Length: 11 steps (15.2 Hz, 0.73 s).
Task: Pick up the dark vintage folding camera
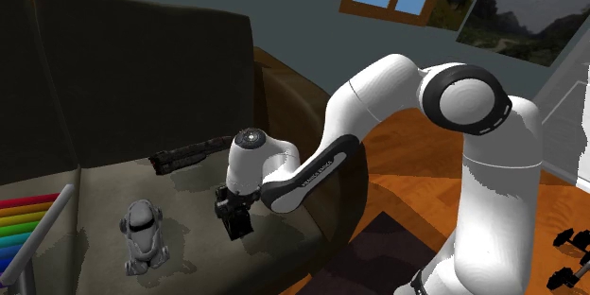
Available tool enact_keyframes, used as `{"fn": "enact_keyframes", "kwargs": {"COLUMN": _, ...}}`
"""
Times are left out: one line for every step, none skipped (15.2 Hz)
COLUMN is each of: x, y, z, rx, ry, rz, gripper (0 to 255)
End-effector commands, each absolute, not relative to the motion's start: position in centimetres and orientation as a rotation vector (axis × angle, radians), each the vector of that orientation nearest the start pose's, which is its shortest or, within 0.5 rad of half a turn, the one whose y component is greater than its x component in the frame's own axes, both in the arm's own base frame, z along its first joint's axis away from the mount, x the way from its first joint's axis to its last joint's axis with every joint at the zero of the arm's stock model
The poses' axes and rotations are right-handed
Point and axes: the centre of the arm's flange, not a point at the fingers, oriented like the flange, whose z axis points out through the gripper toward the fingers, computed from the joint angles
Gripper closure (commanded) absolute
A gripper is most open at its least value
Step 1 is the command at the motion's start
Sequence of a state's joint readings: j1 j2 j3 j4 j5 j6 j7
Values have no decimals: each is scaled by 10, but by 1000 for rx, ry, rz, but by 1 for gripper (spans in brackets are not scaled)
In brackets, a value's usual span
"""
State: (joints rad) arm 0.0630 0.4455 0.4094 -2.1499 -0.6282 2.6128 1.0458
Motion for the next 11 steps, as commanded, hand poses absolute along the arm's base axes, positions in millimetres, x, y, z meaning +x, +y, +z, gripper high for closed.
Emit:
{"fn": "enact_keyframes", "kwargs": {"x": 504, "y": 271, "z": 211, "rx": -3184, "ry": 133, "rz": -279, "gripper": 255}}
{"fn": "enact_keyframes", "kwargs": {"x": 504, "y": 271, "z": 211, "rx": -3184, "ry": 133, "rz": -279, "gripper": 255}}
{"fn": "enact_keyframes", "kwargs": {"x": 504, "y": 271, "z": 211, "rx": -3184, "ry": 133, "rz": -279, "gripper": 255}}
{"fn": "enact_keyframes", "kwargs": {"x": 504, "y": 272, "z": 211, "rx": -3184, "ry": 133, "rz": -279, "gripper": 255}}
{"fn": "enact_keyframes", "kwargs": {"x": 504, "y": 272, "z": 211, "rx": -3184, "ry": 133, "rz": -279, "gripper": 255}}
{"fn": "enact_keyframes", "kwargs": {"x": 504, "y": 271, "z": 210, "rx": -3184, "ry": 133, "rz": -279, "gripper": 255}}
{"fn": "enact_keyframes", "kwargs": {"x": 504, "y": 271, "z": 216, "rx": -3184, "ry": 133, "rz": -279, "gripper": 255}}
{"fn": "enact_keyframes", "kwargs": {"x": 504, "y": 271, "z": 221, "rx": -3184, "ry": 133, "rz": -279, "gripper": 255}}
{"fn": "enact_keyframes", "kwargs": {"x": 504, "y": 271, "z": 226, "rx": -3184, "ry": 133, "rz": -279, "gripper": 255}}
{"fn": "enact_keyframes", "kwargs": {"x": 504, "y": 271, "z": 232, "rx": -3184, "ry": 133, "rz": -279, "gripper": 255}}
{"fn": "enact_keyframes", "kwargs": {"x": 504, "y": 271, "z": 237, "rx": -3184, "ry": 133, "rz": -279, "gripper": 255}}
